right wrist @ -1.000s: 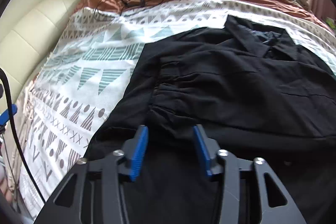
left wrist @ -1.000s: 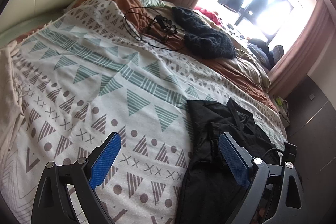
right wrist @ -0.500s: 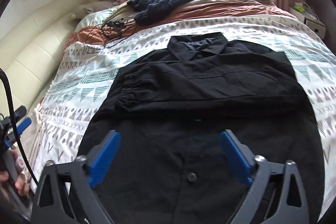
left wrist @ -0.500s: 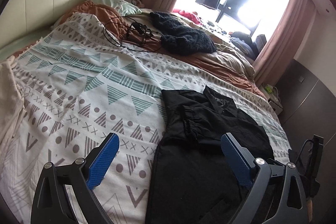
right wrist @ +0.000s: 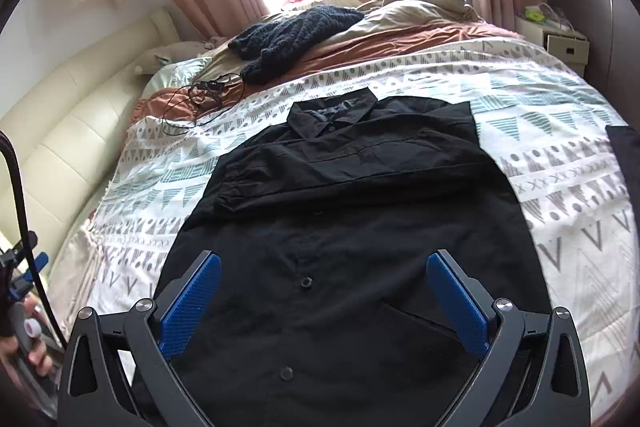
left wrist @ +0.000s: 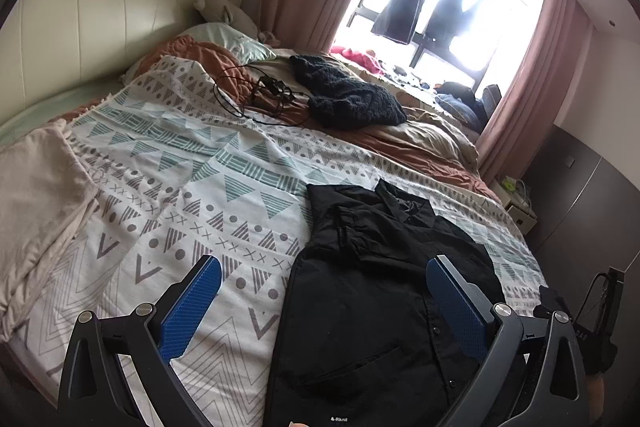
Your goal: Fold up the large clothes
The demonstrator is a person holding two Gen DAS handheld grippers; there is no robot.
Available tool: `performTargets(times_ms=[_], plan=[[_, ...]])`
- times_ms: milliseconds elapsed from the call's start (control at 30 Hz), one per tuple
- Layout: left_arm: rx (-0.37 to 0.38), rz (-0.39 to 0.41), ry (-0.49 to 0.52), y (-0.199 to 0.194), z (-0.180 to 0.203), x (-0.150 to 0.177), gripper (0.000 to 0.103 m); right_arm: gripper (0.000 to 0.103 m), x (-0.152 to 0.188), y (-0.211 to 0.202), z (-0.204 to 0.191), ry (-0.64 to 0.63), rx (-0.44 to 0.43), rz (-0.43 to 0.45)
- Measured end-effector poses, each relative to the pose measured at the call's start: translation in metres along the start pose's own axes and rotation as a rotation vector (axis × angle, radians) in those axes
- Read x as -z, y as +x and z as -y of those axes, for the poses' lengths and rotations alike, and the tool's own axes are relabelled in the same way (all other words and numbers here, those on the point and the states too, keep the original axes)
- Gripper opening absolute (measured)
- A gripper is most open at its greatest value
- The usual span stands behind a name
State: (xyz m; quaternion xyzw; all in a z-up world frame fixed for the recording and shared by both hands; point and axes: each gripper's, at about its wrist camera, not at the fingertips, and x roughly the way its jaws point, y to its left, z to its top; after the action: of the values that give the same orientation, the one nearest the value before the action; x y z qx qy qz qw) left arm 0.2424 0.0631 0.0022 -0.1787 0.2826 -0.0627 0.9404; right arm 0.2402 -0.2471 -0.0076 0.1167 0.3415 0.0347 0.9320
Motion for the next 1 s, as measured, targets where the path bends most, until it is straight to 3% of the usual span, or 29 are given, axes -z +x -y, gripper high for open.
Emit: performTargets(times_ms=[200,800,1000], plan=[[-0.008,0.002,0.009,-0.030,-0.004,0.015,0.103,0.103,0.017,-0.037,0.011,-0.028,0.039,0.035],[-0.037,0.046,-0.014,-0.119,-0.027,0.070,0.102,0.102,0.086,-0.129,0.064,0.107,0.122,0.113],[-0.027,0.062,0.022,-0.142,-0.022,0.085,0.102,0.102,0.112,-0.154,0.080,0.151,0.078,0.142]])
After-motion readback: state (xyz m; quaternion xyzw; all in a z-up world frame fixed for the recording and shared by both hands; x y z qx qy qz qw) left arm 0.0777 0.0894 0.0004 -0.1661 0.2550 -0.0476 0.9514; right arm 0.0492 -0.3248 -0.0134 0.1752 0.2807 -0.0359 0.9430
